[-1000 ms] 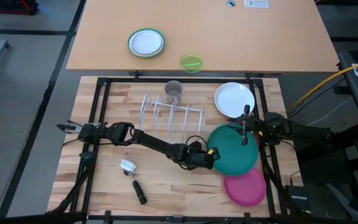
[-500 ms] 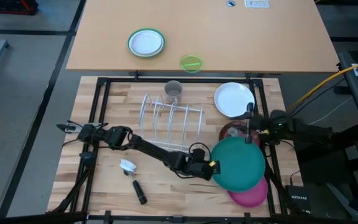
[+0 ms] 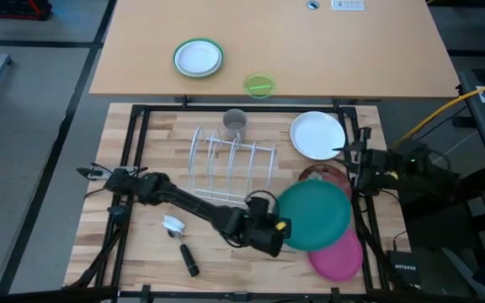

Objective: Sort dishes
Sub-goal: Put the blue plate into the dish rack

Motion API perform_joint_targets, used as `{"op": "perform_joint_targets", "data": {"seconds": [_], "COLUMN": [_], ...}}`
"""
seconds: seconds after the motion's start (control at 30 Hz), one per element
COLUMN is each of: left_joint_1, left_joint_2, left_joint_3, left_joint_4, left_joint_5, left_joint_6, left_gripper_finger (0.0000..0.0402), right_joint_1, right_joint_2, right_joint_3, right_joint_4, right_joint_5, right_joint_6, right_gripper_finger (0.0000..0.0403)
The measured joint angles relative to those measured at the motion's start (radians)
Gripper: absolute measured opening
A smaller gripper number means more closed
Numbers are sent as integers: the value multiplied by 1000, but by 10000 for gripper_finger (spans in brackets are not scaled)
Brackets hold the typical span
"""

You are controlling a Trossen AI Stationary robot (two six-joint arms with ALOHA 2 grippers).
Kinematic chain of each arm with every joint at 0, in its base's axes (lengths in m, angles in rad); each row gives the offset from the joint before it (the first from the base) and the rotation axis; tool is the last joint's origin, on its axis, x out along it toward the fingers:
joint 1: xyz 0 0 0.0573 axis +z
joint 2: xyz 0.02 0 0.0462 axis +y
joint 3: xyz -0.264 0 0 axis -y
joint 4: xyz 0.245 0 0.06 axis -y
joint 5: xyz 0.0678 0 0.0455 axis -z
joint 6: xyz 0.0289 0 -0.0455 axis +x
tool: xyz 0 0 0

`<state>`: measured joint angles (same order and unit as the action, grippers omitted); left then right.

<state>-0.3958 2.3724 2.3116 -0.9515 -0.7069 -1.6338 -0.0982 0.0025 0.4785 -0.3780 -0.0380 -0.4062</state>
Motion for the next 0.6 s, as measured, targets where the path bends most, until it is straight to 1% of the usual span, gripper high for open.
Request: {"op": "perform_joint_targets", "data": {"seconds": [0.2,0.37,0.47,0.6], "left_joint_1": [-42,-61,-62,-54], "left_joint_2": [-141,-260,-321,-384], "left_joint_3": [0,0,1,1], "left_joint_4": [-226,-361,-422,-505], "left_joint_5": [-268,-482,-563,-617], "left_joint_6": [-110,-111,-73,1], "left_gripper_finger": [1,1,1,1], "right_joint_1": [0,0,0,0], "right_joint_2": [0,1,1,1], "right_joint_3": [42,41,41,41], "right_joint_4": [-46,-93,-138,-205], "right_joint_5": [0,2,8,8], "right_joint_6": [-22,-22,-22,-22], "right_gripper_finger": [127,127,127,127]}}
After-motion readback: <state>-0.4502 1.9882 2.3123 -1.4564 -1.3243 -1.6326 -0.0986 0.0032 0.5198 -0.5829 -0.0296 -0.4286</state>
